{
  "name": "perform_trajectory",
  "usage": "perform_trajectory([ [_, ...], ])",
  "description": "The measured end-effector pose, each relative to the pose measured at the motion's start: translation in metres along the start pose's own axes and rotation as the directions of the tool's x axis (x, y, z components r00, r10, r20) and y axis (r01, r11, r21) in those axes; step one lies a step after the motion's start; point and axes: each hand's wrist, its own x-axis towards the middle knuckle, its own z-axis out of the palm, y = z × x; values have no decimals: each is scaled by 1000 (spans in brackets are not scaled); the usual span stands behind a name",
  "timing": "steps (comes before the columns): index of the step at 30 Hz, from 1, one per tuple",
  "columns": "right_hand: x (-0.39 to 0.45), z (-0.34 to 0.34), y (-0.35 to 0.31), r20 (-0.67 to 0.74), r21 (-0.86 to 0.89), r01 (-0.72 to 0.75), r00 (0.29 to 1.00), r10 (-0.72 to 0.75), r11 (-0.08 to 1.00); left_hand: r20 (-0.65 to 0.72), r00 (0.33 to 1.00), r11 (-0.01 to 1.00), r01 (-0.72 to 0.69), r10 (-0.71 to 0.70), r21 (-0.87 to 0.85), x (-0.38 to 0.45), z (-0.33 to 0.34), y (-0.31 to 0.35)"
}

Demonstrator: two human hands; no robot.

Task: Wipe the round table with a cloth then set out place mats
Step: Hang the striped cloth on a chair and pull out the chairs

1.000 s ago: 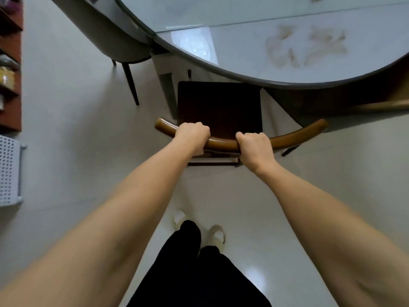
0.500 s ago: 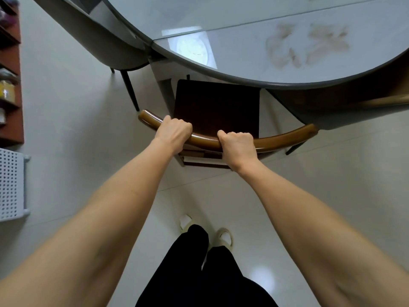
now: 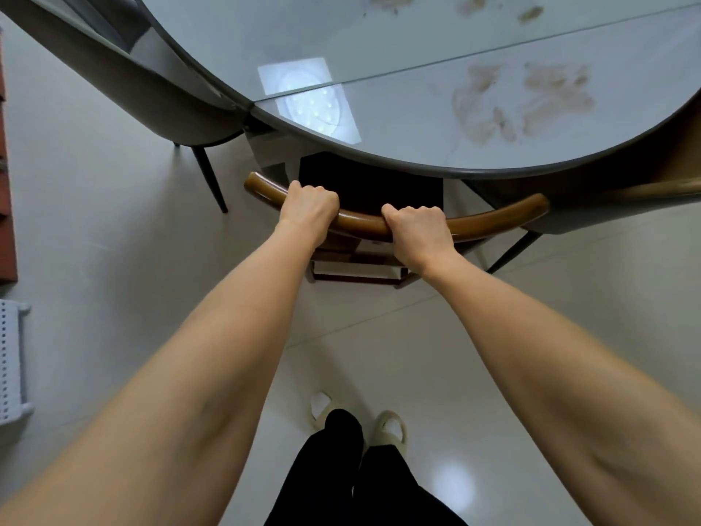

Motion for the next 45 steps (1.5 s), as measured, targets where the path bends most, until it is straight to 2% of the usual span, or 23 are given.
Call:
perform_trajectory([
  [3,4,4,2,3,36,-23,1000,22,999,19,1000,1000,4,-5,13,4,-2,-1],
  [7,7,1,7,85,140,3,996,-15,990,66,997,999,32,-32,6,4,-4,-7],
  [10,-1,2,22,131,96,-9,991,-4,995,159,987,999,21,-16,-28,6,-11,-2],
  [13,-7,1,46,162,29,-50,986,45,998,174,981,988,-61,85,-140,13,-24,35],
  [15,-4,-2,53,207,18,-63,977,58,998,201,976,977,-45,87,-206,14,-26,61],
  [20,3,-5,51,248,-2,-3,969,3,1000,161,987,994,9,9,-110,16,-22,75],
  [25,-5,-9,51,255,3,22,967,-22,1000,159,986,994,-38,54,-103,11,-25,76],
  [31,-39,6,22,142,32,-11,990,7,999,145,982,992,-119,125,-50,-19,-18,66],
  [37,-33,2,19,32,41,16,999,-18,999,27,994,994,-109,109,-13,-17,-13,58],
  [45,-18,3,28,33,55,20,999,-21,998,26,995,995,-101,101,-16,0,-15,57],
])
